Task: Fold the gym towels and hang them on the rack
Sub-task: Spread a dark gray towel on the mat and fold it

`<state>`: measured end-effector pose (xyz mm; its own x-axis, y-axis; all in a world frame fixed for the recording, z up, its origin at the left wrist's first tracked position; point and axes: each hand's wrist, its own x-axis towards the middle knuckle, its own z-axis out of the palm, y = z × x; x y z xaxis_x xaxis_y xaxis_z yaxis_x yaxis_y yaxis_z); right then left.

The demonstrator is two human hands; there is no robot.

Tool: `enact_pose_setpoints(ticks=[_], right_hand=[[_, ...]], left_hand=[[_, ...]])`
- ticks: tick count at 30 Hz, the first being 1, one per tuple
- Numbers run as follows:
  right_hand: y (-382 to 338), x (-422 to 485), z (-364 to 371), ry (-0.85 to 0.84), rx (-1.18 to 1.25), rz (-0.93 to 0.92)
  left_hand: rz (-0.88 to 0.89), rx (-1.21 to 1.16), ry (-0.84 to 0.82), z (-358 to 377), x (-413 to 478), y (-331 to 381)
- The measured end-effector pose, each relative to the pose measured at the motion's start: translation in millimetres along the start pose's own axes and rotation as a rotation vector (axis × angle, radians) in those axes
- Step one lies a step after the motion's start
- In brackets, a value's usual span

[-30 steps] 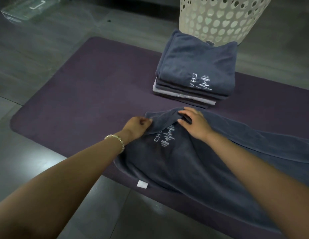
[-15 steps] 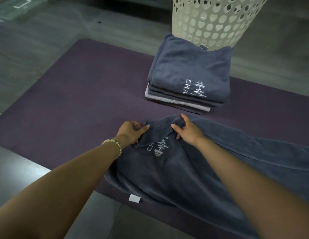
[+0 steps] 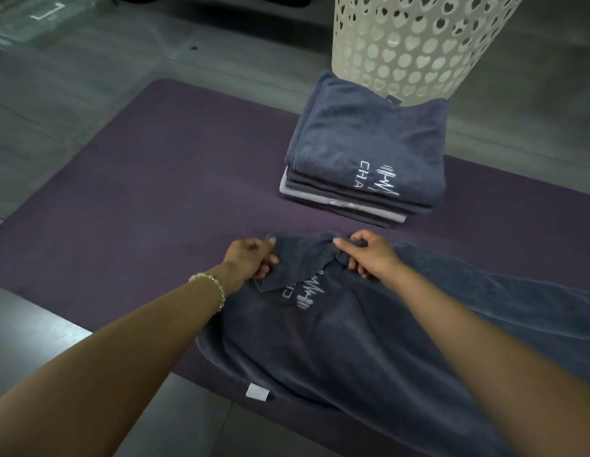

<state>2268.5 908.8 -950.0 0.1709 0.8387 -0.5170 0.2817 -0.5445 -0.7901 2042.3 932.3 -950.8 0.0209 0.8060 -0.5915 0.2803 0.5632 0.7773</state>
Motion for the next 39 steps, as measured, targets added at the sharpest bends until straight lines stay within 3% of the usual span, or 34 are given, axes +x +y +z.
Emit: enact_pose_setpoints(ticks=[2, 4, 6, 10, 14, 20, 23, 25, 28, 32, 39], right_hand=[[-6, 2, -4, 0.053, 0.185, -0.136], [-14, 7, -7, 0.074, 0.22, -0.27], [-16, 8, -6, 0.003, 0.152, -0.305], [3, 11, -4, -0.182, 0.045, -0.24], [9, 8, -6, -0.154, 0.071, -0.214], [31, -22, -2, -0.171, -0.482, -0.401], [45, -38, -1, -0.235, -0.748, -0.429], [54, -48, -2, -0.271, -0.823, -0.436], [61, -61, -10, -0.274, -0.819, -0.415], [63, -76, -29, -0.299, -0.801, -0.363], [85, -106, -113, -0.236, -0.773, -0.229]], left_hand=[[0.1, -0.198, 0.104, -4, 5, 22], [0.284, -0.201, 0.202, -10, 14, 48], [0.398, -0.095, 0.197, -13, 20, 70], [0.283, 0.124, 0.024, -5, 27, 46], [0.162, 0.432, 0.111, -29, 28, -25], [0.057, 0.646, -0.038, -53, -7, -41], [-0.05, 0.607, -0.209, -56, -35, -44], [-0.066, 0.587, -0.218, -55, -51, -51], [-0.051, 0.564, -0.21, -49, -75, -56], [-0.03, 0.461, -0.33, -36, -107, -44], [0.121, 0.239, -0.453, 57, -140, 18]])
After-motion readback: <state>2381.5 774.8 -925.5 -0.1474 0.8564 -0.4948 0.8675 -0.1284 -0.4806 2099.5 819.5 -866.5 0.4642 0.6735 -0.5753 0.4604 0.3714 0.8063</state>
